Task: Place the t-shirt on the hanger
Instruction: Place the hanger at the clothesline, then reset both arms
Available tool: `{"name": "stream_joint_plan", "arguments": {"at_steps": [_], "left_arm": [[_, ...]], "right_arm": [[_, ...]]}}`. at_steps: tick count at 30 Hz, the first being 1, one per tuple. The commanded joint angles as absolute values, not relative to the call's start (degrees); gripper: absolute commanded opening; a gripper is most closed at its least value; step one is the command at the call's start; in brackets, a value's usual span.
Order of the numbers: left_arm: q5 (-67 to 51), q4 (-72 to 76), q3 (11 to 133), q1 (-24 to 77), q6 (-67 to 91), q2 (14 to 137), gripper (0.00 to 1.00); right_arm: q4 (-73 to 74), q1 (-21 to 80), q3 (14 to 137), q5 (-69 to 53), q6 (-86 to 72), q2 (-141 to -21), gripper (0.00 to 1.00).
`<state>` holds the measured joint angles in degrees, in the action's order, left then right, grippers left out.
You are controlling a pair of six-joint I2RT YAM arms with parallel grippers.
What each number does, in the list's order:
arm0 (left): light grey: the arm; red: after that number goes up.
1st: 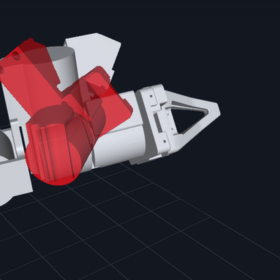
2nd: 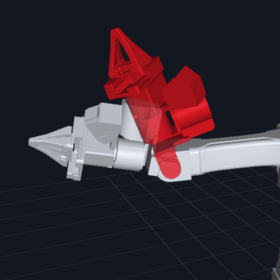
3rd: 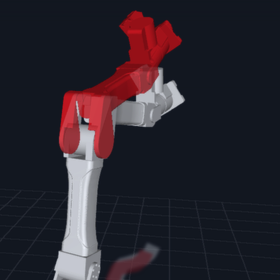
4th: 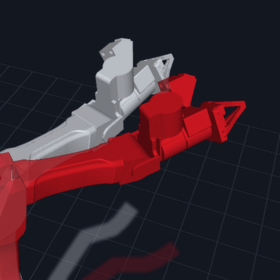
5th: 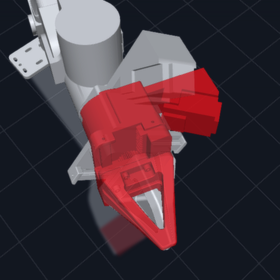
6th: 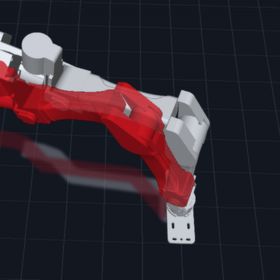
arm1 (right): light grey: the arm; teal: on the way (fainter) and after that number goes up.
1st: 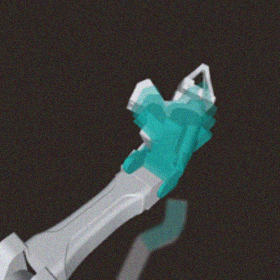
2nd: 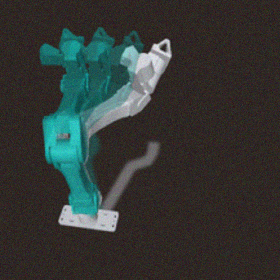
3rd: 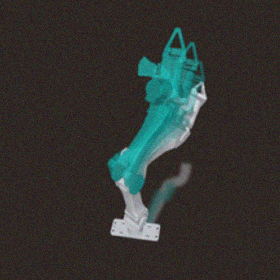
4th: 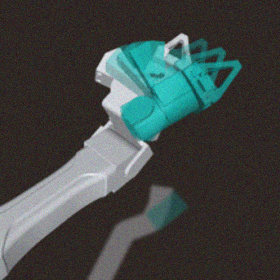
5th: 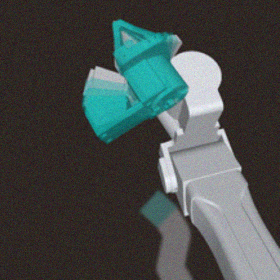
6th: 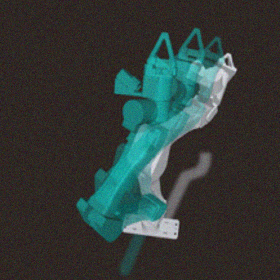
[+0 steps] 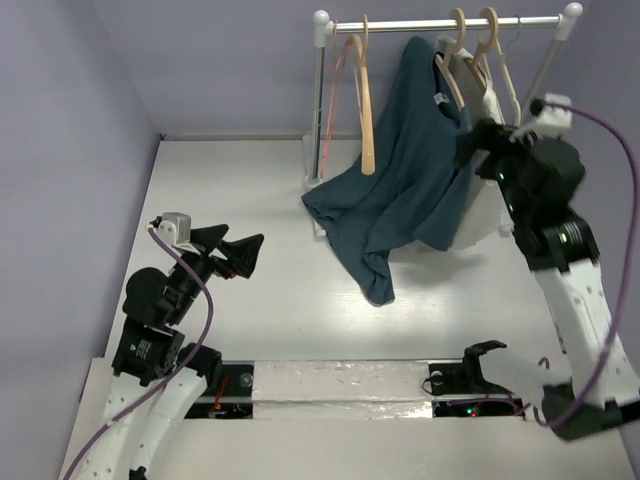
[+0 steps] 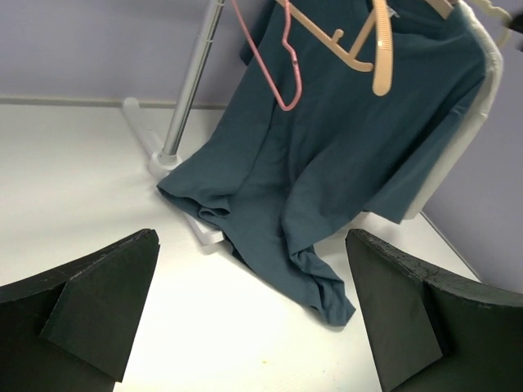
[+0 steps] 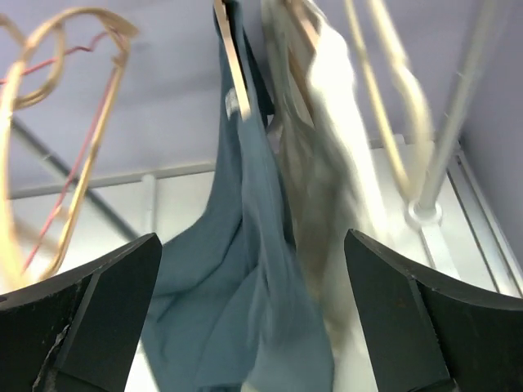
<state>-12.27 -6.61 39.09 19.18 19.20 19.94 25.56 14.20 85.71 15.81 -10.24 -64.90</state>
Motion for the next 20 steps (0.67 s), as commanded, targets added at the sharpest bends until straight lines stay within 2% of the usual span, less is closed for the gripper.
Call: {"name": "stream_joint_plan", "arguments": {"at_steps": [1, 3, 7, 12, 20], "left_arm": [[-9.6, -4.5, 43.1, 19.5, 19.4, 22.5, 0.99], [-9.1, -4.0, 45.2, 19.5, 19.4, 23.3, 0.99], [-7.4, -4.1, 48.0, 19.5, 19.9, 23.8, 0.99], [-4.4, -4.6, 49.4, 19.5, 20.4, 23.2, 0.99], [-3.3, -4.6, 46.6, 19.5, 22.4, 20.8, 0.99]], "right_arm": [[16.1, 13.9, 74.1, 12.7, -15.9, -48.7, 1.0], [13.8, 13.9, 64.4, 10.6, -19.2, -41.8, 1.0], [15.0, 13.9, 54.5, 6.8, -22.5, -26.8, 1.0], [20.9, 13.9, 51.0, 4.5, -23.9, -13.4, 1.0], [24.4, 13.9, 49.2, 3.4, -23.2, -10.3, 1.0]]}}
